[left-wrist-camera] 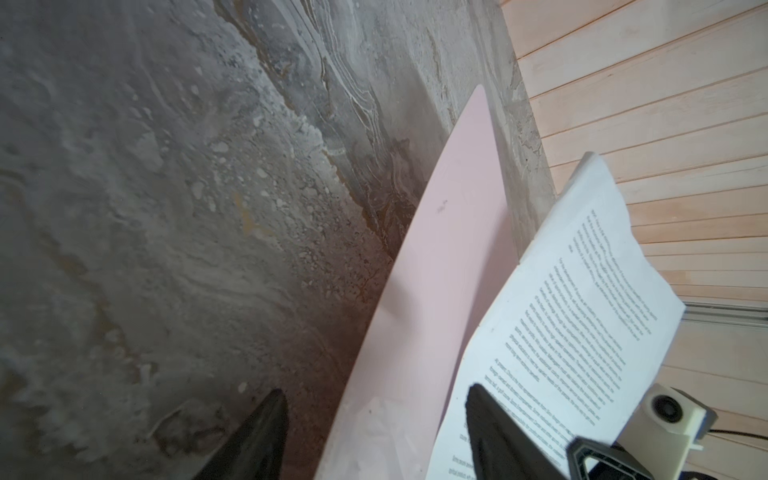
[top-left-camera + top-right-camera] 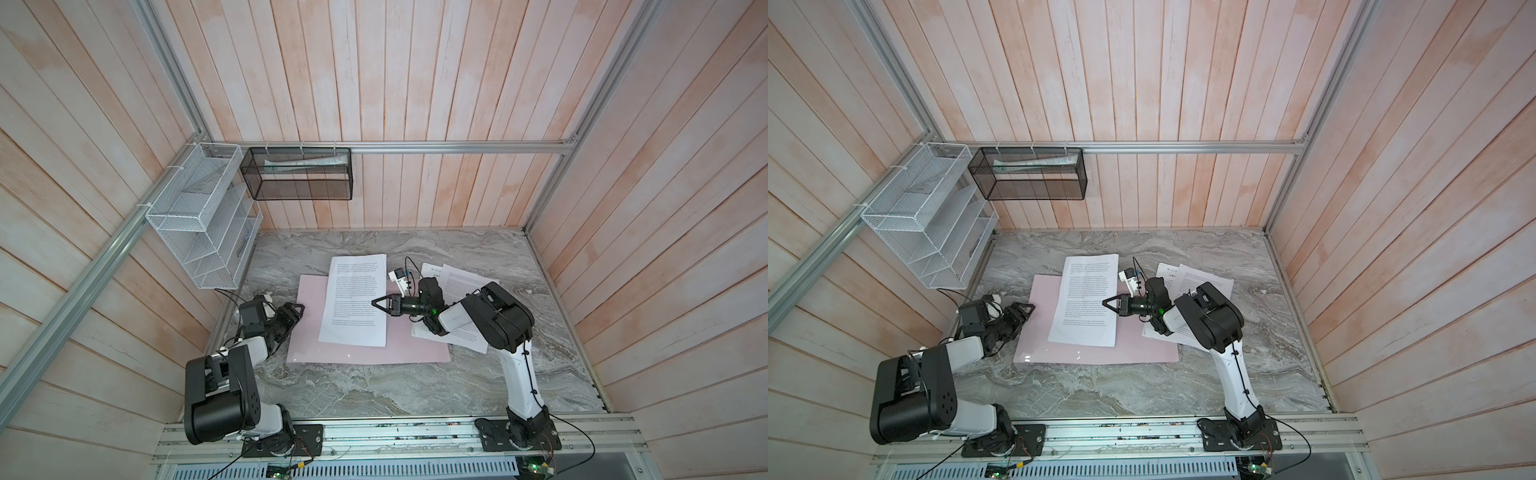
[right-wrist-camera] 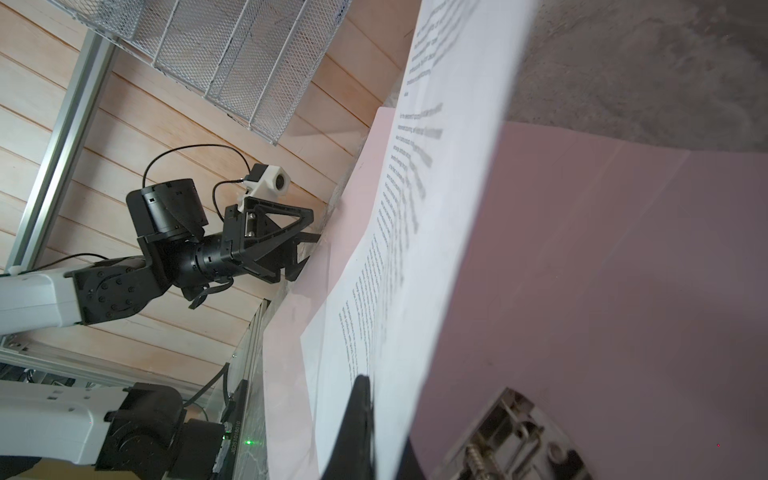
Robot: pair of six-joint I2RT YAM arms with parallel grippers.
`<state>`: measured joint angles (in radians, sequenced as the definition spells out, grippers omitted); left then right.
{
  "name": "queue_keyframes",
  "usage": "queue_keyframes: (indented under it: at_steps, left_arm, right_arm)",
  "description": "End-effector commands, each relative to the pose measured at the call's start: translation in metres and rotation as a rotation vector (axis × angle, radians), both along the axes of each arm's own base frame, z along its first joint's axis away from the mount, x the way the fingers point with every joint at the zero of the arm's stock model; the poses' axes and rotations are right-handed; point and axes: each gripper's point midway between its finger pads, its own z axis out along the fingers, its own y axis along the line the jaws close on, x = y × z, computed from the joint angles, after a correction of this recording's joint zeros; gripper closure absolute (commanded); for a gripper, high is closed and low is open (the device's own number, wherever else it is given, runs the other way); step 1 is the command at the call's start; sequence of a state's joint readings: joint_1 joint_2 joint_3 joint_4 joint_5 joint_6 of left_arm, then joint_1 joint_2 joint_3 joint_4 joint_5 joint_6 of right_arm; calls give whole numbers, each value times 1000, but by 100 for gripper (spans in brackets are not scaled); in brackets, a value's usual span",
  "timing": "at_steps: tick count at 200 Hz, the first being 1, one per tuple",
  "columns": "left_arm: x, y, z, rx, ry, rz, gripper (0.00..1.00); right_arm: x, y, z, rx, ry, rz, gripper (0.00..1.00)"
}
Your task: Put the files into the folder
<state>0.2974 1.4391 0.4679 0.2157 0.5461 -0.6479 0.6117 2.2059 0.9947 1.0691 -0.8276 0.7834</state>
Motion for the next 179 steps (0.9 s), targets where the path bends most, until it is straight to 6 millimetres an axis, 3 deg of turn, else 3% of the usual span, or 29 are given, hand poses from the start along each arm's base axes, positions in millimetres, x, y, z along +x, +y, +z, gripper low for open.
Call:
queue_keyframes:
  at_steps: [1,84,179]
  left_arm:
    - [4,0,6,13,-13,-17,30]
    - [5,0,3,7,-13,-15,30]
    - [2,1,0,-7,-9,6,30]
  right_arm:
    - [-7,2,9,-4,-29,57,100]
    - [-11,18,8,-4,-18,77,100]
    - [2,22,3,115,209,-75,100]
